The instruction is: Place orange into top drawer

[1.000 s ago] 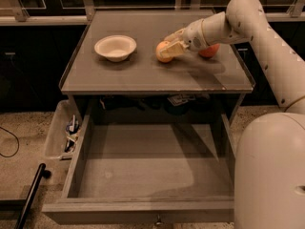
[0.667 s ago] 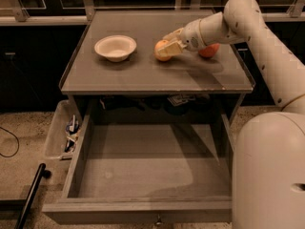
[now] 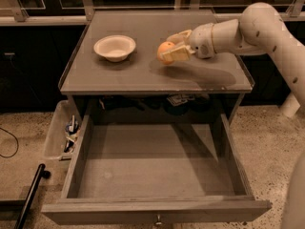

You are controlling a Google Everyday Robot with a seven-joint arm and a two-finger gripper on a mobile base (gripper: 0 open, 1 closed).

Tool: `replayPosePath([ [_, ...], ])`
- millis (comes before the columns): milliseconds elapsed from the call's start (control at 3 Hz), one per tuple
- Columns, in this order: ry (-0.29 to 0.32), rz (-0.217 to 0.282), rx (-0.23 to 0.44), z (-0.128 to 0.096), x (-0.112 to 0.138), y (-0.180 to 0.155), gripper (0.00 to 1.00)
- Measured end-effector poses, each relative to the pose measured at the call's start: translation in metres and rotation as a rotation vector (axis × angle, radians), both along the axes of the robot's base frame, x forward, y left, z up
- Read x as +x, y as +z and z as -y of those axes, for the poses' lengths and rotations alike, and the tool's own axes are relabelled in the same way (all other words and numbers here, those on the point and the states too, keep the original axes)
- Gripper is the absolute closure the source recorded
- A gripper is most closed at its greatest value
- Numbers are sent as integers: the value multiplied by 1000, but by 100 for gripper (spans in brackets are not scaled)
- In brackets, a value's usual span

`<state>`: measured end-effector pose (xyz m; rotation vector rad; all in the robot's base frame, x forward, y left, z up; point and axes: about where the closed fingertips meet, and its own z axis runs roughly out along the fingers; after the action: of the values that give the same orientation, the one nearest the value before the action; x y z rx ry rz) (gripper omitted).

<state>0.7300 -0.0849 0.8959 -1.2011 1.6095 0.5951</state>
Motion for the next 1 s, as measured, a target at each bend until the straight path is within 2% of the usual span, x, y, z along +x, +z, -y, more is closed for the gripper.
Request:
replayPosePath([
  [333, 7, 70, 15, 11, -46, 12, 100],
  [667, -8, 101, -2, 27, -90, 8, 100],
  [1000, -19, 97, -7, 40, -133, -11, 100],
])
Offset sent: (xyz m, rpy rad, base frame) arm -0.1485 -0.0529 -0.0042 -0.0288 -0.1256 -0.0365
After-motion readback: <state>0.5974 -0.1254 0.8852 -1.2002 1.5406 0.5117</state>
